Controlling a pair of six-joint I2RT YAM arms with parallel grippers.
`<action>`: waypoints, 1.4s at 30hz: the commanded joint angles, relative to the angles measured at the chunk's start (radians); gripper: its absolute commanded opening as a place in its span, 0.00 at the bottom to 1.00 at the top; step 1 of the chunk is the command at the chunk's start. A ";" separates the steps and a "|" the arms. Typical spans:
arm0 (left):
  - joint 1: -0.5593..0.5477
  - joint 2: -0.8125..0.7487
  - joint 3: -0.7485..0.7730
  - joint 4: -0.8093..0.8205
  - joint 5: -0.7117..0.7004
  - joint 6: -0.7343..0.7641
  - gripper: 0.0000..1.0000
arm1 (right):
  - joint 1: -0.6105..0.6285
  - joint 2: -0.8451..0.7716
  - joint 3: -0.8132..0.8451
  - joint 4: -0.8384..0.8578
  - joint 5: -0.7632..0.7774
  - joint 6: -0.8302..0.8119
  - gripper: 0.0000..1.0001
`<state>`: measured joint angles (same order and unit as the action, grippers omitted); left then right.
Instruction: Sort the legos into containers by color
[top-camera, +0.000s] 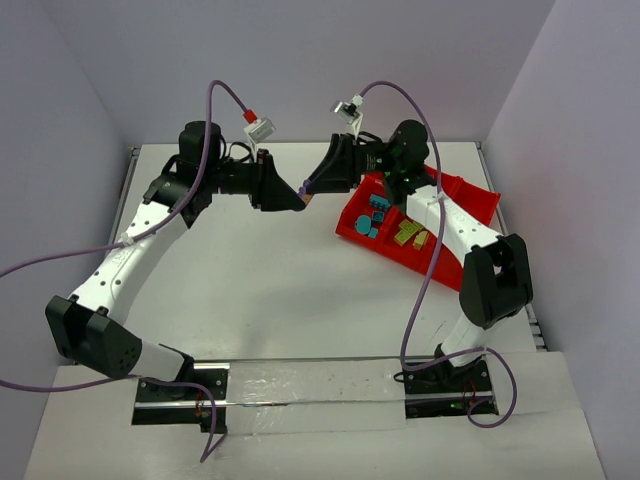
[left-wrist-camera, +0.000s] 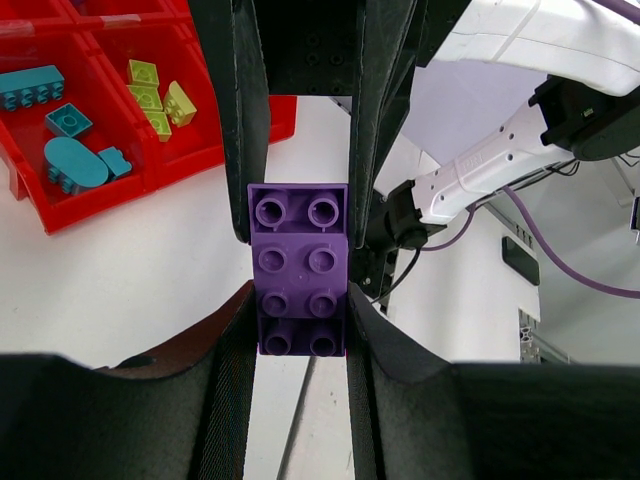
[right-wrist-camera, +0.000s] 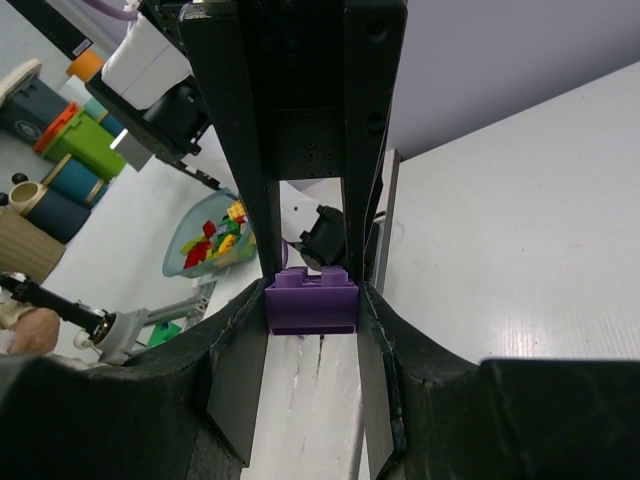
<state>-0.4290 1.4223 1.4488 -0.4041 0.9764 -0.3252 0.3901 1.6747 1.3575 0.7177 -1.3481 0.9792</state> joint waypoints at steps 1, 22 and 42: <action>-0.002 -0.020 0.045 0.003 -0.052 0.028 0.19 | 0.010 -0.007 0.020 0.100 -0.045 0.063 0.00; 0.115 -0.078 0.145 -0.153 -0.271 0.100 0.99 | -0.142 -0.055 0.041 -0.323 0.022 -0.143 0.00; 0.155 -0.040 0.102 -0.095 -0.367 -0.037 0.99 | -0.182 -0.268 -0.023 -1.107 1.590 -0.813 0.00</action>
<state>-0.2805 1.3785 1.5452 -0.5452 0.6570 -0.3297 0.2550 1.5124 1.4326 -0.4655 -0.1322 0.1431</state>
